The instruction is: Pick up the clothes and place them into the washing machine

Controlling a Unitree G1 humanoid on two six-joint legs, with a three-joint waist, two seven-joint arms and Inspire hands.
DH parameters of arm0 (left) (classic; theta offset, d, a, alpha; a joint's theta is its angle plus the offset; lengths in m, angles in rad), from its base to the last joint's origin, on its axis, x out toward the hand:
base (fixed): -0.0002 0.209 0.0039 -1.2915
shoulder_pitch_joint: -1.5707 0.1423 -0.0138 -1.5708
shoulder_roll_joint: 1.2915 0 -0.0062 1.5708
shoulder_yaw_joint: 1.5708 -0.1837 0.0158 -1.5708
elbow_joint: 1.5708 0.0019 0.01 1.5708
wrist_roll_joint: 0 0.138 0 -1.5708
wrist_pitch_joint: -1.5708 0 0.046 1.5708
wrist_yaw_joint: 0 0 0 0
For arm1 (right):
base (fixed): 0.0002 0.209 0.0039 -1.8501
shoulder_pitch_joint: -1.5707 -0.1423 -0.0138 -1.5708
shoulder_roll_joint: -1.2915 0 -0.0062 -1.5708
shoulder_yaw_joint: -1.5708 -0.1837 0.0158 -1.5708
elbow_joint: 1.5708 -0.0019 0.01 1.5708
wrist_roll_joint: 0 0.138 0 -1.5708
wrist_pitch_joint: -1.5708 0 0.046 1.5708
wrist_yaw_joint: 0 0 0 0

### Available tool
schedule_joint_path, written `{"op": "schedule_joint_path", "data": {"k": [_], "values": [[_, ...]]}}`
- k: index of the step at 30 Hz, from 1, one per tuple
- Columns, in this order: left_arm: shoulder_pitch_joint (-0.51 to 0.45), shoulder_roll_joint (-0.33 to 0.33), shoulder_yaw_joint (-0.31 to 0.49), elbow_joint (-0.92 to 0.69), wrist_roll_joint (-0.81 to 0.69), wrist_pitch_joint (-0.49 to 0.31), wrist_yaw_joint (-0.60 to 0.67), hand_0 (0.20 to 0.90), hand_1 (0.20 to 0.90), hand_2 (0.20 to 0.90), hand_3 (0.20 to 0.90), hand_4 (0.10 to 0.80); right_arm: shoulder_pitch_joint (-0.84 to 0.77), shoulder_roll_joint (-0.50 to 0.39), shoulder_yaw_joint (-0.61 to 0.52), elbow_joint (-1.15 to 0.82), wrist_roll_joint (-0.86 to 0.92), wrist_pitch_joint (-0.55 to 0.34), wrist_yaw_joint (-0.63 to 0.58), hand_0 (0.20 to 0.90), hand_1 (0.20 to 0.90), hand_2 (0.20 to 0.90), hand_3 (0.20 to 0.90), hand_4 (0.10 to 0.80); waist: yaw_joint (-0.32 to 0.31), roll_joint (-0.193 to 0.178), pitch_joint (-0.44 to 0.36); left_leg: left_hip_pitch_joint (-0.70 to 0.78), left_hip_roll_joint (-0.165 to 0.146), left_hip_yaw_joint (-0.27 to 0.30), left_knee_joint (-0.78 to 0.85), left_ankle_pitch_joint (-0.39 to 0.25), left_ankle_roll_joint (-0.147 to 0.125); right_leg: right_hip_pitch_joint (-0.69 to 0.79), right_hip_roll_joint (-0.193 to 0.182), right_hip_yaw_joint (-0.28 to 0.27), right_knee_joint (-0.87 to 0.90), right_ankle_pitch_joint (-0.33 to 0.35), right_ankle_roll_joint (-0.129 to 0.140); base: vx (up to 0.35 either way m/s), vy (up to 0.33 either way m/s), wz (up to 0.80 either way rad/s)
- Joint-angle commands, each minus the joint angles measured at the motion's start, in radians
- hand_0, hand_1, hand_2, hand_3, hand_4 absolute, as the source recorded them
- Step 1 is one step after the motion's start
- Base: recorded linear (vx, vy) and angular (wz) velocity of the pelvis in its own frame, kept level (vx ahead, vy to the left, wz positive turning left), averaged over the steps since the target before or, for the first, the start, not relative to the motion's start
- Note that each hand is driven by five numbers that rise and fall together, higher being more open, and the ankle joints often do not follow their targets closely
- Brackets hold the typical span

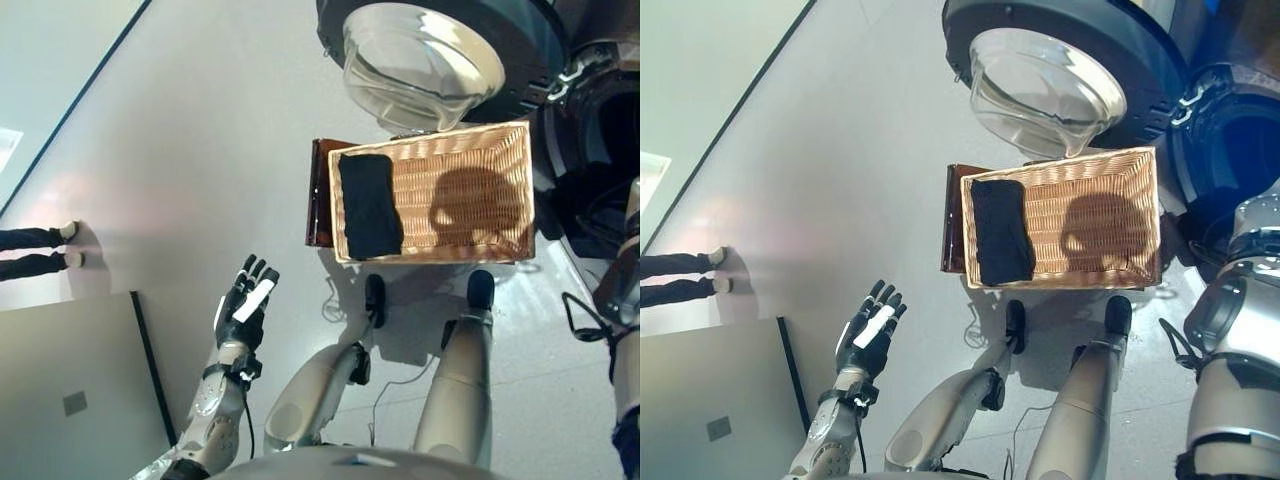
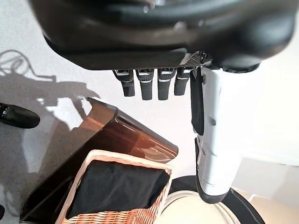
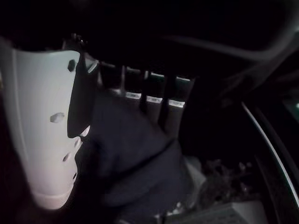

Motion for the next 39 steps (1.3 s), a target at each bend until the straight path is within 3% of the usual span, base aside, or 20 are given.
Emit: {"op": "schedule_joint_path", "data": {"k": [1, 18, 23, 24, 33, 39], "values": [[0.007, -0.003, 0.025, -0.059, -0.015, -0.068, 0.005, 0.9, 0.9, 0.9, 0.9, 0.8, -0.054, -0.162, 0.141, -0.126, -0.11, -0.061, -0.015, 0.9, 0.9, 0.9, 0.9, 0.8, -0.039, 0.103, 0.014, 0.025, 0.026, -0.004, -0.008, -0.062, -0.09, 0.136, 0.029, -0.013, -0.198, -0.001, -0.047, -0.011, 0.033, -0.03], [0.033, 0.004, 0.057, -0.067, -0.004, -0.066, 0.015, 0.9, 0.9, 0.9, 0.9, 0.8, -0.015, -0.154, 0.138, -0.106, -0.226, 0.003, -0.123, 0.9, 0.9, 0.9, 0.9, 0.8, -0.028, 0.088, -0.015, 0.049, 0.019, -0.003, -0.008, -0.066, -0.079, 0.19, 0.017, -0.023, -0.247, 0.016, -0.043, -0.002, 0.009, -0.01], [0.045, 0.016, 0.073, -0.075, 0.008, -0.067, 0.013, 0.9, 0.9, 0.9, 0.9, 0.8, -0.013, -0.173, 0.206, -0.035, -0.361, 0.12, -0.17, 0.9, 0.9, 0.9, 0.9, 0.8, -0.021, 0.072, -0.017, 0.053, 0.022, 0.002, -0.007, -0.067, -0.078, 0.202, 0.016, -0.026, -0.265, 0.028, -0.043, -0.006, 0.001, 0.0], [0.048, 0.019, 0.08, -0.076, 0.011, -0.068, 0.011, 0.9, 0.9, 0.9, 0.9, 0.8, -0.011, -0.191, 0.253, -0.002, -0.442, 0.186, -0.174, 0.9, 0.9, 0.9, 0.9, 0.8, -0.018, 0.064, -0.014, 0.056, 0.022, 0.003, -0.006, -0.067, -0.077, 0.204, 0.015, -0.028, -0.261, 0.028, -0.042, 0.0, 0.0, 0.0], [0.047, 0.03, 0.115, -0.093, 0.011, -0.089, -0.002, 0.9, 0.9, 0.9, 0.9, 0.8, 0.015, -0.174, 0.427, 0.087, -0.787, 0.377, -0.224, 0.9, 0.9, 0.9, 0.9, 0.8, -0.013, 0.013, 0.023, 0.031, 0.023, 0.007, 0.051, -0.084, -0.069, 0.218, 0.009, -0.035, -0.272, 0.051, -0.04, -0.033, 0.001, -0.03], [0.038, 0.028, 0.139, -0.104, 0.018, -0.105, 0.01, 0.9, 0.9, 0.9, 0.9, 0.8, 0.052, -0.123, 0.421, 0.103, -0.835, 0.393, -0.227, 0.9, 0.9, 0.9, 0.9, 0.8, -0.001, -0.018, 0.03, 0.006, 0.024, 0.007, 0.079, -0.087, -0.065, 0.23, 0.006, -0.045, -0.296, 0.077, -0.038, -0.019, 0.013, 0.07]]}}
